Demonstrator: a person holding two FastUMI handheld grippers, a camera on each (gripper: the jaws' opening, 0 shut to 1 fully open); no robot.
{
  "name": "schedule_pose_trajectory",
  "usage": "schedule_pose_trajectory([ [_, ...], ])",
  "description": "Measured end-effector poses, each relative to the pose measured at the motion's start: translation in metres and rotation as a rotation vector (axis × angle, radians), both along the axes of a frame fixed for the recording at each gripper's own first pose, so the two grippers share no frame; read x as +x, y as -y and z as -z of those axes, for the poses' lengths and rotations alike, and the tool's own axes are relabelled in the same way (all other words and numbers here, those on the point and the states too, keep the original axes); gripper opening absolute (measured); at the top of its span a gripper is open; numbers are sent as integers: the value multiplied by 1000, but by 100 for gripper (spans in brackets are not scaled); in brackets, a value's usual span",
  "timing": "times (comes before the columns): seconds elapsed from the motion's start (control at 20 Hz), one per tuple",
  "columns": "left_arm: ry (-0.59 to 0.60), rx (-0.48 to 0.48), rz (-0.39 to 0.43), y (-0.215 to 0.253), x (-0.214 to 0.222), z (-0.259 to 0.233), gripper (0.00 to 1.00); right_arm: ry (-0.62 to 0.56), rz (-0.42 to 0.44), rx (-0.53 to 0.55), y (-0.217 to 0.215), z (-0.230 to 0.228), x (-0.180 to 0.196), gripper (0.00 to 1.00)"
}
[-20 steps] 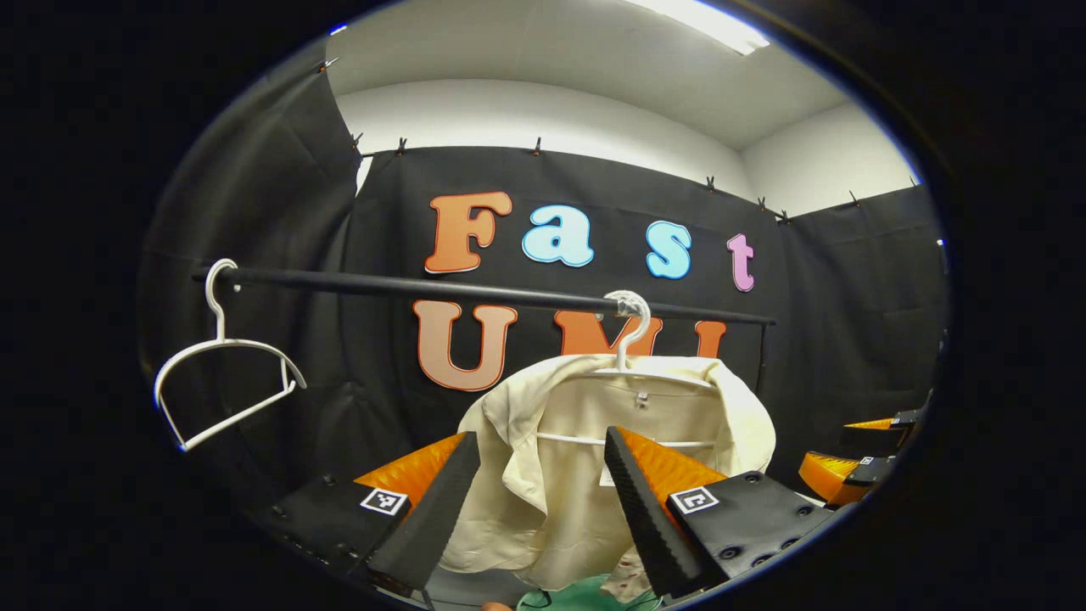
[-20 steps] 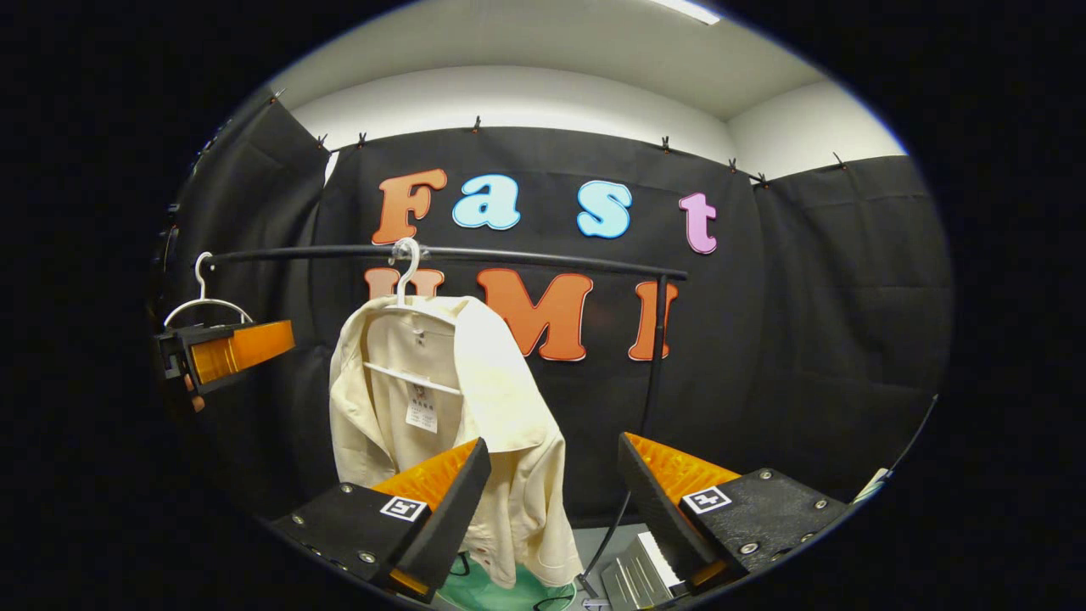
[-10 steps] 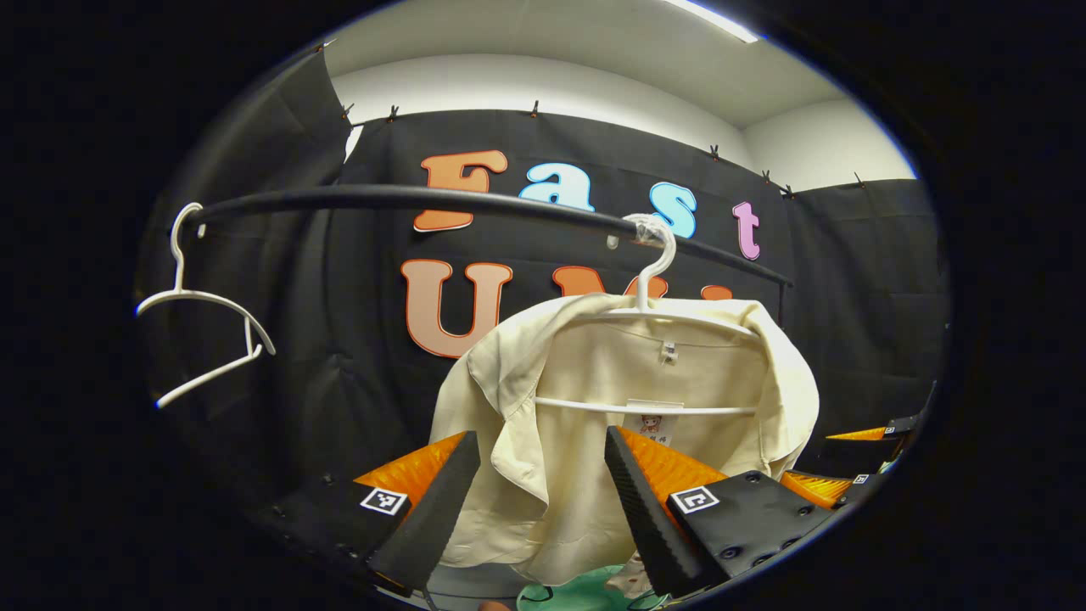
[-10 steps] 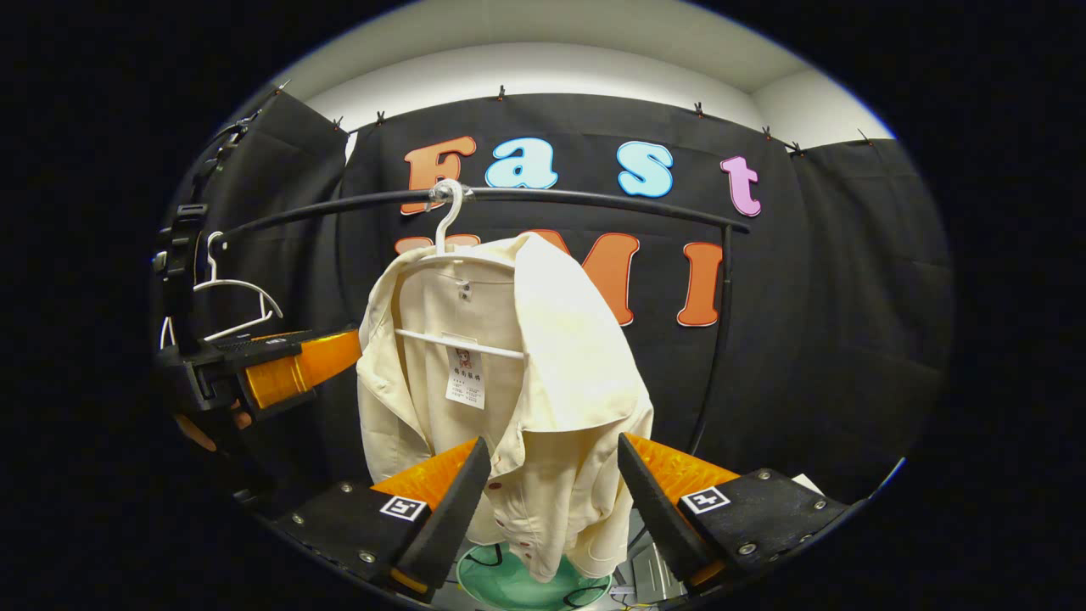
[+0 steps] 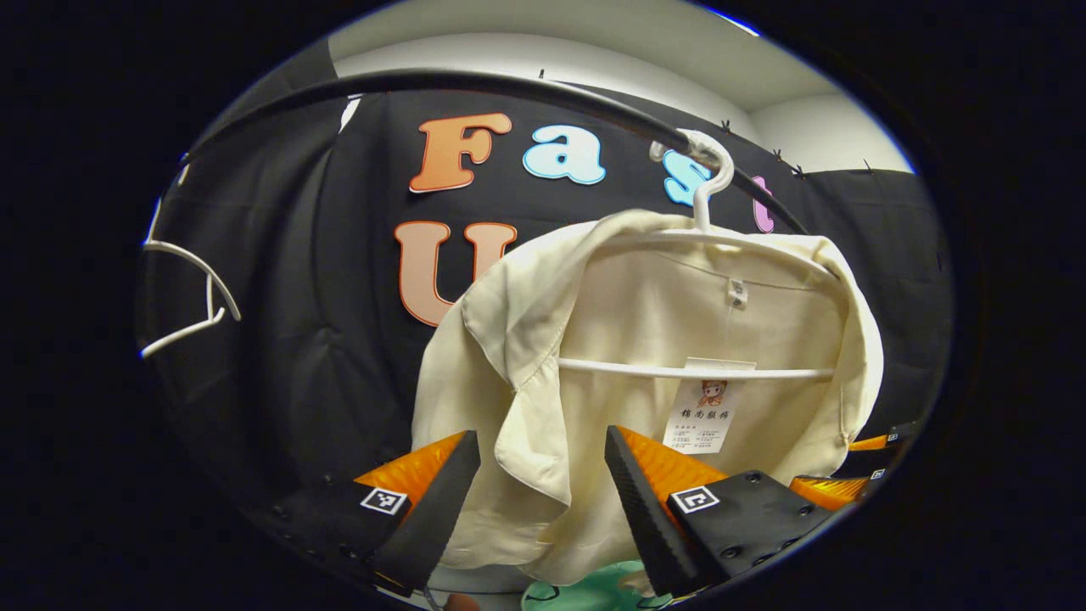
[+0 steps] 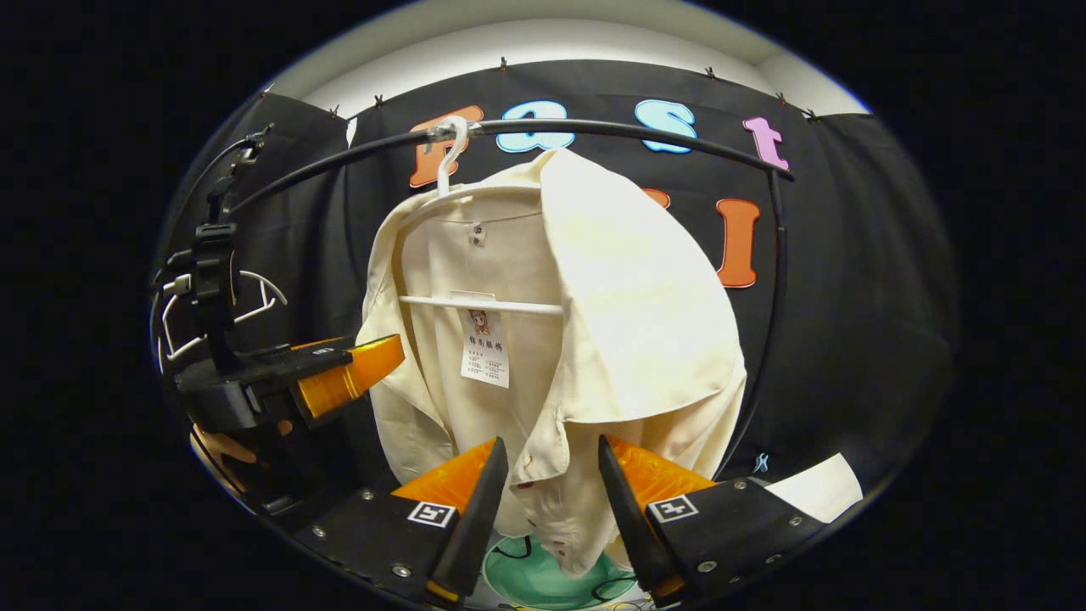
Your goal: Grasp the clothes on the hanger with both hands and then place them into the laundry hamper below.
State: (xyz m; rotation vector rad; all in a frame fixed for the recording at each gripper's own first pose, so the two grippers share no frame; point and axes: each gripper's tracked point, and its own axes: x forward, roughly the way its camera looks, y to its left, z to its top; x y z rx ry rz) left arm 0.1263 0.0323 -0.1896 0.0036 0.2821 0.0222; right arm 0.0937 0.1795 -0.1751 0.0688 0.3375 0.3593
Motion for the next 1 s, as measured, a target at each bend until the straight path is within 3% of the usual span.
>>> schedule_pose_trajectory([
  [0.3,-16,-33,-7,-9,28,21,97,-19,15,24,-7,11,20,63],
  [0.5,-33,-61,-16,-10,38,33,92,-15,23,38,-7,10,26,48],
  [0.65,-36,-49,-5,-7,40,34,59,-11,34,32,0,11,24,31],
  [0.7,-34,-39,-6,-8,39,34,66,-10,32,36,0,9,23,27],
  [0.75,-36,-36,-5,-6,39,33,58,-3,27,45,1,6,21,18],
  [0.8,-43,-29,3,-7,36,32,34,6,14,57,-1,-1,18,6],
  [0.85,-50,-22,13,-7,35,32,25,18,1,63,-2,-8,14,12],
  [0.9,-60,-16,13,-8,34,31,18,37,-7,59,1,-14,11,10],
  [1.0,-43,-50,5,-12,28,24,13,82,-14,52,11,-30,2,8],
])
